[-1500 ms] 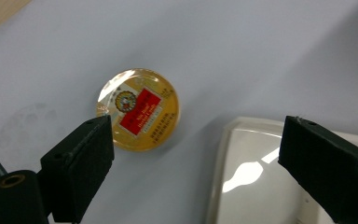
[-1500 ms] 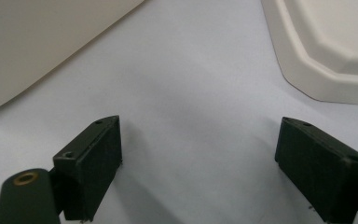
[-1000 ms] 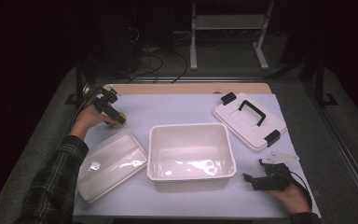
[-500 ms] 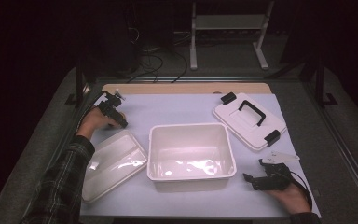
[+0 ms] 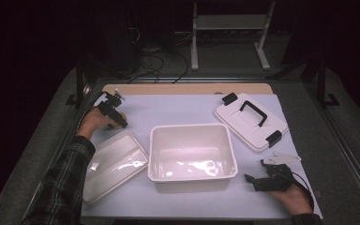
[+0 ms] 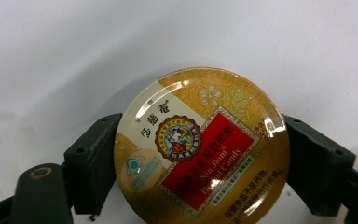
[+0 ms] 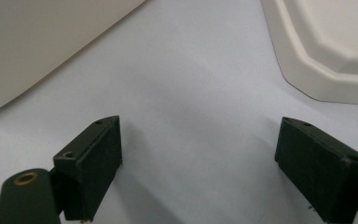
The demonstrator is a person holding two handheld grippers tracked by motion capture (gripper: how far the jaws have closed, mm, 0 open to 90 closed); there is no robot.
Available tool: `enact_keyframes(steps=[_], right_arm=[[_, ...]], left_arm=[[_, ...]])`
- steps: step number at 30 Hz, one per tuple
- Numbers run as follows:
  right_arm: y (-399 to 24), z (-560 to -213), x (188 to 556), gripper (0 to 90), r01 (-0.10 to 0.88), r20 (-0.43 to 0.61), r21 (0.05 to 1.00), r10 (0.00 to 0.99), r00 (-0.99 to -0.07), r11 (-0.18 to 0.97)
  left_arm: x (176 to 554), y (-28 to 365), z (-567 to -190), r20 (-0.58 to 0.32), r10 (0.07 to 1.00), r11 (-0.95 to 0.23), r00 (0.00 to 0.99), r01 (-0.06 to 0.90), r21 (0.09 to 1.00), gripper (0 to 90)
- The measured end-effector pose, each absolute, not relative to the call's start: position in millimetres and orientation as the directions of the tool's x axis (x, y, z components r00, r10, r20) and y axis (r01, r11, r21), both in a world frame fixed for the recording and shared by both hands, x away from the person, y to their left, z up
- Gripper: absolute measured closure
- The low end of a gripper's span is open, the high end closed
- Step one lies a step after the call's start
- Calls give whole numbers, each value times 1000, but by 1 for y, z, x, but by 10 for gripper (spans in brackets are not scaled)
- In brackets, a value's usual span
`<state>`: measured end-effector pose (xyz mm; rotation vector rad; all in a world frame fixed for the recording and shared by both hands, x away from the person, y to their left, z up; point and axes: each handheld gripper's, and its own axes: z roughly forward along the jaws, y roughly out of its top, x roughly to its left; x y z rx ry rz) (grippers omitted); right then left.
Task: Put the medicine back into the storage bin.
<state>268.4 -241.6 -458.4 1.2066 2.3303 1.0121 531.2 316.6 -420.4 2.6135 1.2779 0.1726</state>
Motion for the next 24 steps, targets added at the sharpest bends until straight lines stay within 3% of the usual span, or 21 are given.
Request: enact_keyframes(steps=[10, 24], right_arm=[[-242, -458, 269, 141, 576, 36, 719, 808, -588, 388], [-241, -458, 268, 141, 573, 28, 719, 808, -589, 393]], left_arm=[[529, 318, -413, -11, 792, -586, 610, 766, 265, 196], [502, 309, -343, -35, 726, -644, 686, 698, 313, 196]])
